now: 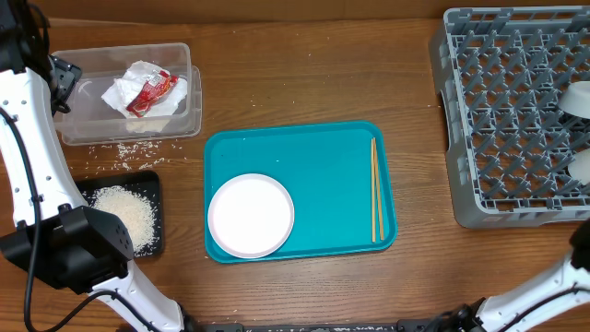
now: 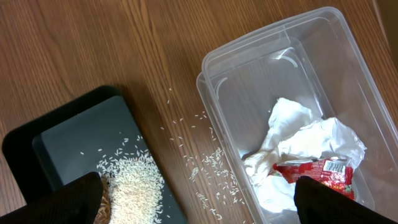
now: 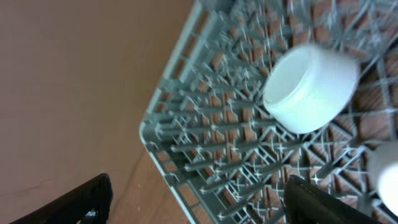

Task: Sort waste into correct bins and load items into the dishwasher
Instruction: 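Place the saucer upright into the dish rack and release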

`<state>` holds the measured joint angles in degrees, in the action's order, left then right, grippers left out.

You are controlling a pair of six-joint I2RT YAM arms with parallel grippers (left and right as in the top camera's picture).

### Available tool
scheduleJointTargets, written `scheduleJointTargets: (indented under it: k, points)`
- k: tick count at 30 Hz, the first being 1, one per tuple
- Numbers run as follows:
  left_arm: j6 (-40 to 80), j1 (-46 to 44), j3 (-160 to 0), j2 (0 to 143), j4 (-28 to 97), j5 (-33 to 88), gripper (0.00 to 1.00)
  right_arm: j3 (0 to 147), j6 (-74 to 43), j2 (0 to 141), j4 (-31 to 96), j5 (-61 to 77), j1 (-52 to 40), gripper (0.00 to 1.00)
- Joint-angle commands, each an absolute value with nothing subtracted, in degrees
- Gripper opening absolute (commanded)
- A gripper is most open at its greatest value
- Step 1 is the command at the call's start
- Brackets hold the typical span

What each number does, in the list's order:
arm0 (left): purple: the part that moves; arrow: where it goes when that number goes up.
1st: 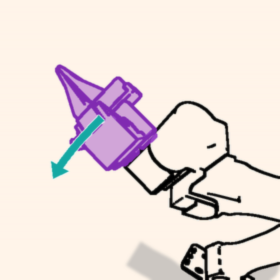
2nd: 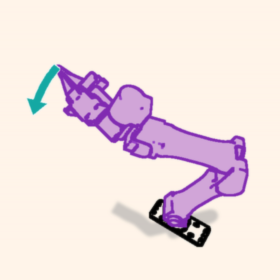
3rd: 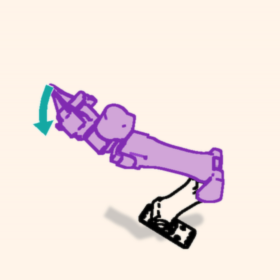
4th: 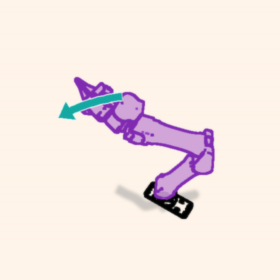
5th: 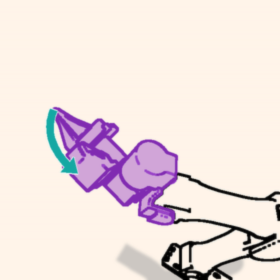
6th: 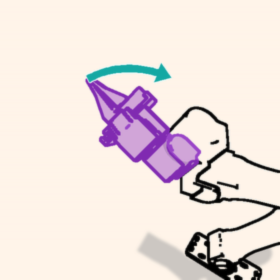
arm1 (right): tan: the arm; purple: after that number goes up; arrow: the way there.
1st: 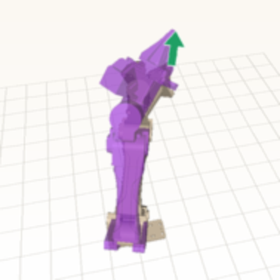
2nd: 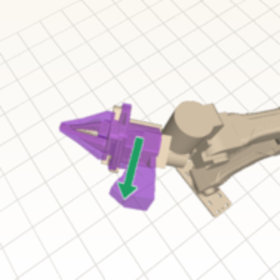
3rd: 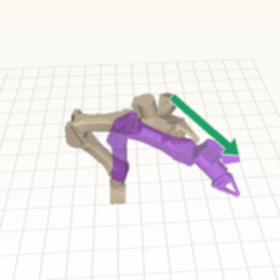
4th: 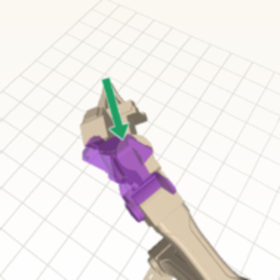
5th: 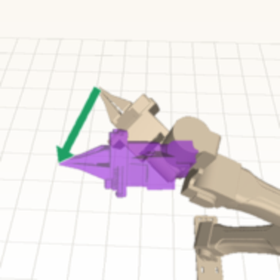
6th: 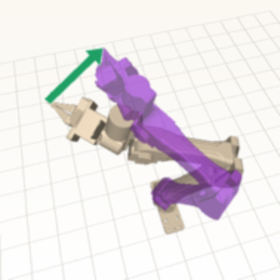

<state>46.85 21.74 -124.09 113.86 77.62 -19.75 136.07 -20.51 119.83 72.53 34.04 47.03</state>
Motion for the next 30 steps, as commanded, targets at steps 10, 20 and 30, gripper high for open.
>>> scheduleJointTargets:
  k: [10,20,30]
  points:
    - [48.01,21.26,-123.90,112.20,77.62,-20.73,1.00,136.16,-21.47,124.16,64.27,4.40,37.39,0.61]
    - [48.01,21.26,-123.90,112.20,77.60,-20.73,1.00,136.14,-21.47,135.41,59.46,-3.84,34.98,0.53]
    - [48.01,21.26,-123.90,112.20,77.60,-20.71,1.00,138.02,-22.24,135.79,68.55,-6.87,35.38,0.23]
